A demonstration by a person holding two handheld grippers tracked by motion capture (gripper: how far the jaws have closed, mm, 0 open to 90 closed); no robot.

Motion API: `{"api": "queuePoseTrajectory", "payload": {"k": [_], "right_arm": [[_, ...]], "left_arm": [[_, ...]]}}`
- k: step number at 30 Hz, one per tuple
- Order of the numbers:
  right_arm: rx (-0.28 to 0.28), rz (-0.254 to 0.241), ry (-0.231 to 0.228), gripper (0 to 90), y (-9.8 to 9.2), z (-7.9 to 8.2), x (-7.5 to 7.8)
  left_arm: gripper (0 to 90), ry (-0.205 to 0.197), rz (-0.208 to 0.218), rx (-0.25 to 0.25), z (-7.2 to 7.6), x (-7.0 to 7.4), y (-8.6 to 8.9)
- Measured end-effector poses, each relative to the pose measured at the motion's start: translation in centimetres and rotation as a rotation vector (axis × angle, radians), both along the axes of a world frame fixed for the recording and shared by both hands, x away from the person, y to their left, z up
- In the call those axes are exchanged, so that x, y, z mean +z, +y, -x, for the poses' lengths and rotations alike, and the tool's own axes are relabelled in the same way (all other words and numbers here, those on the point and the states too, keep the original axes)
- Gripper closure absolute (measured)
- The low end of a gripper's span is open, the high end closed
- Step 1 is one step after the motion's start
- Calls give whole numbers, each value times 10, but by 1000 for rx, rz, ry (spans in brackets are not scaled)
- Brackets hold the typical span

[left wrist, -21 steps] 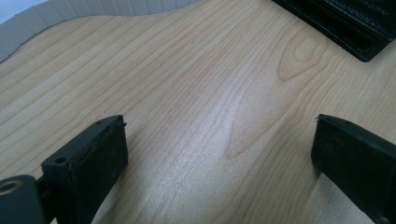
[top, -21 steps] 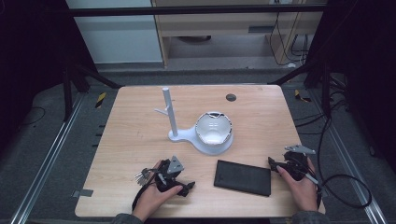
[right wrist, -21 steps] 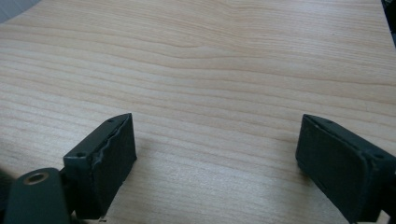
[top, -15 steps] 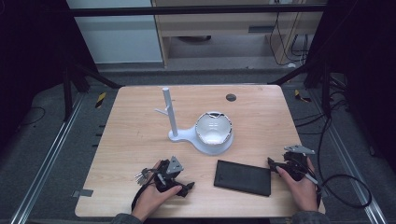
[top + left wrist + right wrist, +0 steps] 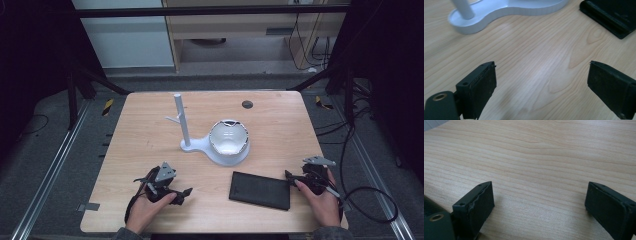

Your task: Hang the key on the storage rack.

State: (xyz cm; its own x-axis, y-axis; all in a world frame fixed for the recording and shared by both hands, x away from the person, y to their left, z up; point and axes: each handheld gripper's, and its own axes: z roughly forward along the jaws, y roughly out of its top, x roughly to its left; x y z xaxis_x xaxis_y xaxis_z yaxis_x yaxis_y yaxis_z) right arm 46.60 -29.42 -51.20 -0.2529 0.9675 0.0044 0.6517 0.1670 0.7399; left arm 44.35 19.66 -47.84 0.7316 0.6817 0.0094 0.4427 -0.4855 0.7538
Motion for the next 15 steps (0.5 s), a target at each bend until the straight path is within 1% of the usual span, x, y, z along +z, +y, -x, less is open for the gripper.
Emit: {"api": "queuePoseTrajectory", "payload": {"k": [4, 5, 8, 10, 11, 13, 15], "right_arm": [[1, 0, 0, 90, 0, 0, 0], [3, 0, 0, 90, 0, 0, 0], [3, 2, 2, 90, 0, 0, 0], [5, 1, 1, 90, 0, 0, 0], [6, 1, 2, 90, 0, 1, 0], [6, 0, 2, 90, 0, 1, 0], [10, 0, 2, 89, 0, 1, 0]], "left_arm": [[94, -10, -33, 30, -1, 4, 13], [94, -7, -37, 36, -1, 4, 16], [94, 8, -73, 53, -2, 2, 24], [98, 18, -81, 69, -2, 2, 29], [93, 16, -86, 81, -2, 3, 32], [68, 17, -98, 105, 0, 3, 35], [77, 23, -99, 117, 2, 6, 38]]}}
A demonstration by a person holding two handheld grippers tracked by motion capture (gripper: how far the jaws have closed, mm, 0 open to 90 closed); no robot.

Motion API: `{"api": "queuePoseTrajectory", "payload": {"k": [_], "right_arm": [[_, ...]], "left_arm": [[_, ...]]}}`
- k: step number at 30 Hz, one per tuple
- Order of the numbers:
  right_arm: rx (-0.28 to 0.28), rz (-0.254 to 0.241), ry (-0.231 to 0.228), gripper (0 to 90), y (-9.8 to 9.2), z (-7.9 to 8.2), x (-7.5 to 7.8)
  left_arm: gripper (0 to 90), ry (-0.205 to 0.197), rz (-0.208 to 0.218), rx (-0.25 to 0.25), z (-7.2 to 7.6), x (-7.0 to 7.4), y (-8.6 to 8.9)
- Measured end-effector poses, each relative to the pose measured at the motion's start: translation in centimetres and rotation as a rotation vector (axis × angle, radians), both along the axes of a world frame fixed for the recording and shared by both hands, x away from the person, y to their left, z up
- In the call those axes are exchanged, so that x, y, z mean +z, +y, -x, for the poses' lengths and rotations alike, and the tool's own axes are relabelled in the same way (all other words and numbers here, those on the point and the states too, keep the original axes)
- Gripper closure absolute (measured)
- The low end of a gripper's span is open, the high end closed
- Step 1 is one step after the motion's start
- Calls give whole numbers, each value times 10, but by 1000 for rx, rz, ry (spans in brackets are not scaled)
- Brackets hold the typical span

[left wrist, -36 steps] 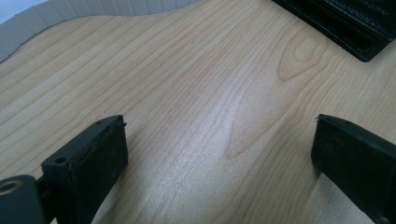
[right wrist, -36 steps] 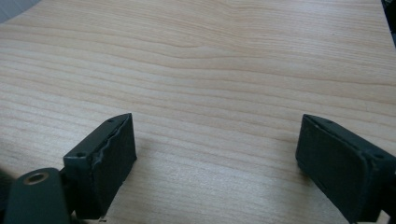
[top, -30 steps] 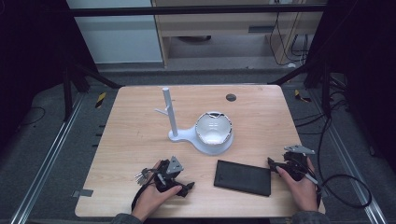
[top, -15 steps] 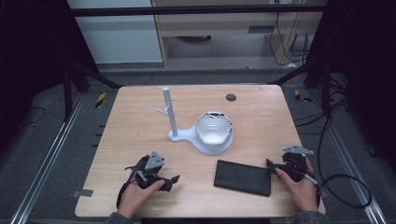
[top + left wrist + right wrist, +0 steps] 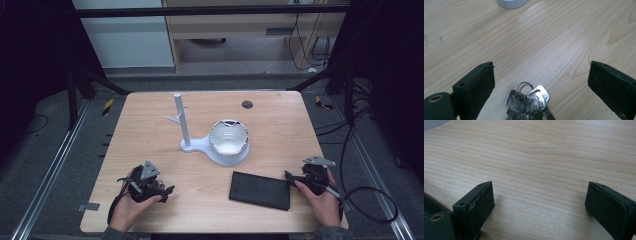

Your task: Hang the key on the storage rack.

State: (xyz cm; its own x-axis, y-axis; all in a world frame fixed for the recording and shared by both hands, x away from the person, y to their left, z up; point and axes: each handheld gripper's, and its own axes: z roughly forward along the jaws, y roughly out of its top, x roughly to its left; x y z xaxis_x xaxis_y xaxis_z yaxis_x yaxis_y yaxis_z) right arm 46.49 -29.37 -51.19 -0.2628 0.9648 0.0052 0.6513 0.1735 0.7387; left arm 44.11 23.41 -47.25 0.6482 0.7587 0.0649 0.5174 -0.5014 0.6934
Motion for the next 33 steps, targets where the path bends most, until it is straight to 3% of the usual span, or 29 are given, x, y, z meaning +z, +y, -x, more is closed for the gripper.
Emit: {"api": "queuePoseTrajectory", "payload": {"k": [1, 4, 10, 13, 15, 18, 23, 26, 30, 33], "right_arm": [[2, 0, 0, 88, 0, 0, 0], [3, -3, 0, 87, 0, 0, 0], [4, -2, 0, 86, 0, 0, 0], [3, -3, 0, 86, 0, 0, 0], [4, -3, 1, 86, 0, 0, 0], [3, -2, 0, 85, 0, 0, 0], [0, -1, 1, 84, 1, 0, 0], [0, 2, 0, 83, 1, 0, 0], [-3, -2, 2, 80, 2, 1, 0], [-2, 3, 0, 77, 2, 0, 0]], "left_arm": [[85, 6, 3, 11, 0, 2, 1], [135, 26, -39, 26, 1, 7, 4], [209, 111, -180, -11, 1, 14, 5], [217, 143, -181, -7, -2, 16, 10], [235, 153, -206, -4, -4, 18, 13], [279, 188, -184, -15, -7, 20, 17], [355, 209, -226, -35, -10, 21, 15], [441, 227, -258, -56, -13, 19, 15], [551, 265, -238, -67, -15, 16, 17], [612, 260, -258, -67, -16, 16, 17]]}}
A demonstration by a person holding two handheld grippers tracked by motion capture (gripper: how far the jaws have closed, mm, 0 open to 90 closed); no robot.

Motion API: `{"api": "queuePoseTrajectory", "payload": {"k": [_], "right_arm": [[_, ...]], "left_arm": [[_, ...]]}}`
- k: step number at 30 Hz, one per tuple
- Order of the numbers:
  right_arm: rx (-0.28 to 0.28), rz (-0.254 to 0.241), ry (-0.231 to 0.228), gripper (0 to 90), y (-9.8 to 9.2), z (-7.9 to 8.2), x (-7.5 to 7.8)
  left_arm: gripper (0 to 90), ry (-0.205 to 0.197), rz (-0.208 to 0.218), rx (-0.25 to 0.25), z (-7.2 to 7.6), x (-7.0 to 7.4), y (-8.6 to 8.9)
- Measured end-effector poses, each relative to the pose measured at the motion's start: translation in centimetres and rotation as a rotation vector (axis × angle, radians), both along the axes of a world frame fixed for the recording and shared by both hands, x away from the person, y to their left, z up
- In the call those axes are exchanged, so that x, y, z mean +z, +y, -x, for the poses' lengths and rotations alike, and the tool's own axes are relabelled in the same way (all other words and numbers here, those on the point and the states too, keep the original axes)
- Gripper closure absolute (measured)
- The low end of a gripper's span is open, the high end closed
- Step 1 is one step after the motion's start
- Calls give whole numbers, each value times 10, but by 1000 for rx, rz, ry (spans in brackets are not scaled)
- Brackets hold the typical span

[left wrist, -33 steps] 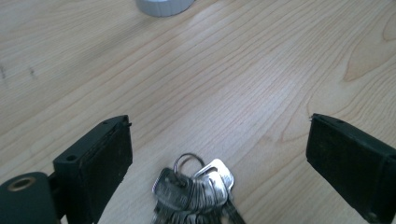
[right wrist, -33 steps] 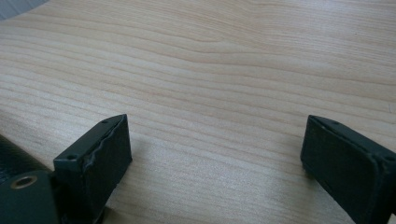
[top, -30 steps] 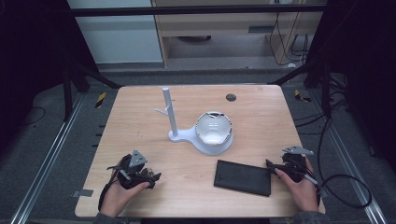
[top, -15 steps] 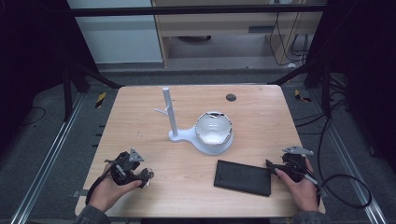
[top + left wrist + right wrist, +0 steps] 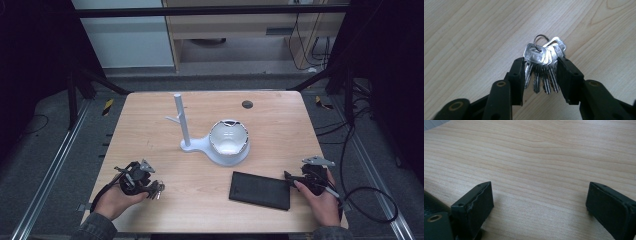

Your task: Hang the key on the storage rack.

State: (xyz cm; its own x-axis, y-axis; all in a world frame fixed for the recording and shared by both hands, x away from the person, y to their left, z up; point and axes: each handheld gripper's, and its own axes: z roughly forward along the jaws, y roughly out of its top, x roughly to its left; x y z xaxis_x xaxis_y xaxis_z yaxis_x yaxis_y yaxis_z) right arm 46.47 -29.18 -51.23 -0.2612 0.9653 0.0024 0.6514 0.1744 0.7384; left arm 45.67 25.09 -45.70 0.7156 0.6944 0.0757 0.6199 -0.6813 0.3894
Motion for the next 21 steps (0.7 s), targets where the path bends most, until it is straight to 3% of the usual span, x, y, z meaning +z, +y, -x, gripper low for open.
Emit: {"api": "queuePoseTrajectory", "payload": {"k": [6, 10, 13, 21], "right_arm": [[0, 0, 0, 78, 1, 0, 0], [5, -3, 3, 77, 2, 1, 0], [9, 0, 3, 76, 2, 1, 0], [9, 0, 3, 74, 2, 1, 0]], "left_arm": [[606, -12, -4, -1, 2, 2, -2], [495, 19, -29, -2, 1, -3, -3], [489, 19, -7, 2, 1, -4, -3], [517, 39, -11, 0, -6, -10, -2]]}}
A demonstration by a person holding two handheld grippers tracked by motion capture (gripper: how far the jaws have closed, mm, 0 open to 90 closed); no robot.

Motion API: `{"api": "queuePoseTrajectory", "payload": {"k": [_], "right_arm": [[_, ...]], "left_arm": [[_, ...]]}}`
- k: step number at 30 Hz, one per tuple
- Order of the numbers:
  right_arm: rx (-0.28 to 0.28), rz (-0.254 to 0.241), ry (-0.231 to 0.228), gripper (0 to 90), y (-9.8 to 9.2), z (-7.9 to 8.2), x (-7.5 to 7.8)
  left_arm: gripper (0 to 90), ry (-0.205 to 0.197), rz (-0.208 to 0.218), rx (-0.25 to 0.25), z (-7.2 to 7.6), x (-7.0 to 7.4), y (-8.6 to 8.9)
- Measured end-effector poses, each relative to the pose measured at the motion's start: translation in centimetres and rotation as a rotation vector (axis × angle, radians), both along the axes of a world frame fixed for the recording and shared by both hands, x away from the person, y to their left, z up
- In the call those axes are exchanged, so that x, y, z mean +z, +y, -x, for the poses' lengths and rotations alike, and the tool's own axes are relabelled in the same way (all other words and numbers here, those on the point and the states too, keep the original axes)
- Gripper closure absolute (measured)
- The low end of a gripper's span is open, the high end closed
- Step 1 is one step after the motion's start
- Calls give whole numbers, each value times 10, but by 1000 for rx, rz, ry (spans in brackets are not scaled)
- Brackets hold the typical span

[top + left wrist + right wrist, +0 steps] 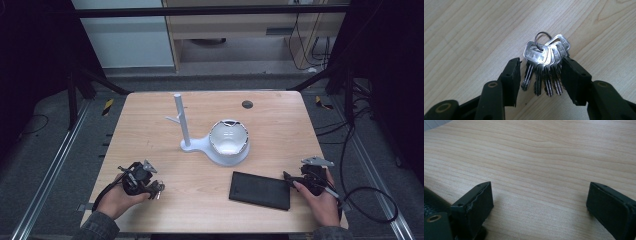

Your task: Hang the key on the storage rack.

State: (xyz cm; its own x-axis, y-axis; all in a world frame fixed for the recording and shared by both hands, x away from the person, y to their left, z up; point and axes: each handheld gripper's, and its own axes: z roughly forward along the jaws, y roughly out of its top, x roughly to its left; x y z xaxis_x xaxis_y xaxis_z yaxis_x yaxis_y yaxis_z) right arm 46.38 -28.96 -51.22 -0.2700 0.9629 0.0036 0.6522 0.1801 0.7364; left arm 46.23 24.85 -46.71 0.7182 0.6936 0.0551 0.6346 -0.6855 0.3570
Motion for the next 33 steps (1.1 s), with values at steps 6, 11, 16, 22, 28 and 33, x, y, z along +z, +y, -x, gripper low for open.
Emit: {"api": "queuePoseTrajectory", "payload": {"k": [6, 11, 16, 22, 28, 33], "right_arm": [[-1, 0, 1, 74, 1, 0, 0], [2, 2, 0, 74, 1, 0, 0], [2, 0, 0, 73, 1, 0, 0], [1, -1, 0, 74, 1, 0, 0], [2, -2, 0, 74, 1, 0, 0], [-1, -5, 1, 74, 2, 1, 0]], "left_arm": [[714, 11, 25, -16, -1, -1, 1], [812, -13, -14, -17, 3, -1, -5], [837, -20, -16, -30, 5, 4, -10], [841, 7, -4, -22, 1, 7, -9], [855, 24, 42, 12, -2, 12, -1], [882, 31, 36, 34, -4, 8, 5]]}}
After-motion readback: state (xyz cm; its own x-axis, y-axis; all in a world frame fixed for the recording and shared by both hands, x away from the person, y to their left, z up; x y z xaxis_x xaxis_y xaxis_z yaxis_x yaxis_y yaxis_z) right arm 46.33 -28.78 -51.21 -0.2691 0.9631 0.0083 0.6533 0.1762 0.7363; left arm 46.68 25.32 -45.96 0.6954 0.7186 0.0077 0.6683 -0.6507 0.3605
